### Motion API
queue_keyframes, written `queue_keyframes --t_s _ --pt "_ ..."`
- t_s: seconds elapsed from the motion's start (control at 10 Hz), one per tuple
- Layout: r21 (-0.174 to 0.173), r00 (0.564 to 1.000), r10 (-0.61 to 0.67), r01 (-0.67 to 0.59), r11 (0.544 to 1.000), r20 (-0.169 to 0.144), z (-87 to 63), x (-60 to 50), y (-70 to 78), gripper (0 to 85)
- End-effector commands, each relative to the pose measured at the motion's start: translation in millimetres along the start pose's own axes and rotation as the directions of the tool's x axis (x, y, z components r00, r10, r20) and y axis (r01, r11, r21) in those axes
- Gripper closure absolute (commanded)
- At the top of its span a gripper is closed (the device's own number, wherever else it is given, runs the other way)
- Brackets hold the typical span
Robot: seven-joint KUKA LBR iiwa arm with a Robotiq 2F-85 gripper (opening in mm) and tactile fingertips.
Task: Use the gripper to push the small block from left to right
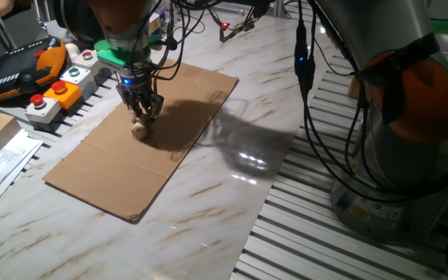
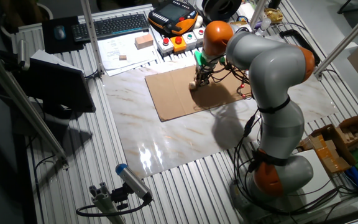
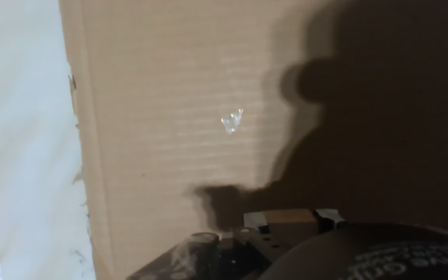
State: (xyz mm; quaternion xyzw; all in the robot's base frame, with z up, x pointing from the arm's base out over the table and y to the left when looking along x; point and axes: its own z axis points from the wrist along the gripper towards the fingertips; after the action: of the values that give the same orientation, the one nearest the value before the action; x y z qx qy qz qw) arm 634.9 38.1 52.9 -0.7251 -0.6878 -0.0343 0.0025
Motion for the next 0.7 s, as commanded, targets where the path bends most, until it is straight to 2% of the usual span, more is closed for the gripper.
queue_keyframes --t_s 0.0,0.6 --pt "0.001 1.0 0.003 -0.003 1.0 0.002 0.4 4.0 0.2 84.0" --pt "0.002 1.0 -0.005 0.005 1.0 -0.001 2.6 23.2 -0.9 84.0"
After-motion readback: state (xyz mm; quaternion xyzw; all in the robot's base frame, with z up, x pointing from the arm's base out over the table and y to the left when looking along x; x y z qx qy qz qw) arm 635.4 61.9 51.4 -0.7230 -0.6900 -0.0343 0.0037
